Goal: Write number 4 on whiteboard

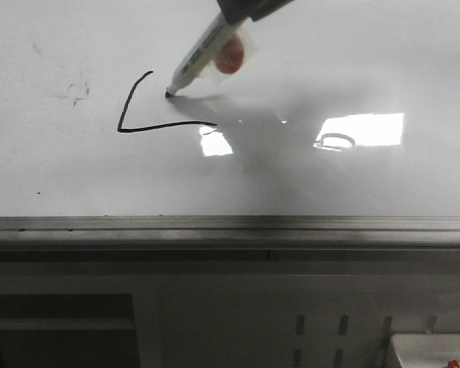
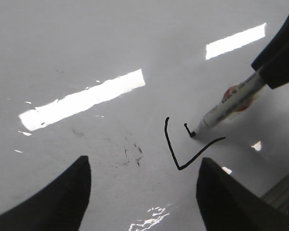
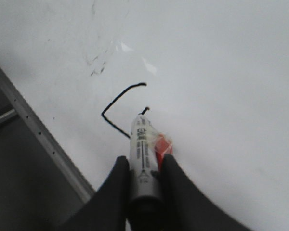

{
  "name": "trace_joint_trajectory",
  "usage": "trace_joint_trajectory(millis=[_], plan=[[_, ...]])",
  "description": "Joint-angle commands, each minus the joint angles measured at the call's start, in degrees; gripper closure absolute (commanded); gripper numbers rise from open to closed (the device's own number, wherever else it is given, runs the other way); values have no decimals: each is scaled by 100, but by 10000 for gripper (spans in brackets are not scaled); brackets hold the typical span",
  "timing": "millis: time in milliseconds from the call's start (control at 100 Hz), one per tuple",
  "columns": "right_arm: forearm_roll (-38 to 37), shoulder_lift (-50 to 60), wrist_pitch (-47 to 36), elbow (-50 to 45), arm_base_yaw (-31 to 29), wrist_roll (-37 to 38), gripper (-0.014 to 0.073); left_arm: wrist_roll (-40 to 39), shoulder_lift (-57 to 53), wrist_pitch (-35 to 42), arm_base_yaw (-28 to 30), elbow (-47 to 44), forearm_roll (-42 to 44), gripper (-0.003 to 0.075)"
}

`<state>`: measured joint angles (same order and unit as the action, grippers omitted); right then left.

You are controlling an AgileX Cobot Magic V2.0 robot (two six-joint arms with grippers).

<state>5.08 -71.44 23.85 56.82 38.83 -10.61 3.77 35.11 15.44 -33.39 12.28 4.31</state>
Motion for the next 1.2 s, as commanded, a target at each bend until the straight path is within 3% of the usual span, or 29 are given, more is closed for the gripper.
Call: trace_joint_trajectory(millis=[0,210,450,630,750,900,990,1040,1130,1190], plan=[[18,102,35,-56,70,-9,658,-56,7,424,4,155,-20,293],[81,102,-75,-352,548,-9,658,-56,7,424,-19,155,364,293],[106,172,290,277,915,-9,658,-56,43,293,-592,155,2587,294],[106,172,510,610,1337,-78,658,-56,496,341,-1049,168,2451,294],[106,172,511,690,1539,-78,658,-56,891,657,-1050,198,1831,294],[106,172,536,714,1665,-78,658,-56,1331,1107,-1050,212,1739,300],[106,172,601,714,1687,-78,658,-56,1514,1261,-1050,212,1572,381],[106,172,626,714,1687,-78,658,-56,1577,1273,-1050,212,1517,487],[106,172,653,714,1687,-78,658,-56,1603,1273,-1050,212,1517,744],[106,172,653,714,1687,-78,658,-56,1603,1284,-1050,212,1533,741]])
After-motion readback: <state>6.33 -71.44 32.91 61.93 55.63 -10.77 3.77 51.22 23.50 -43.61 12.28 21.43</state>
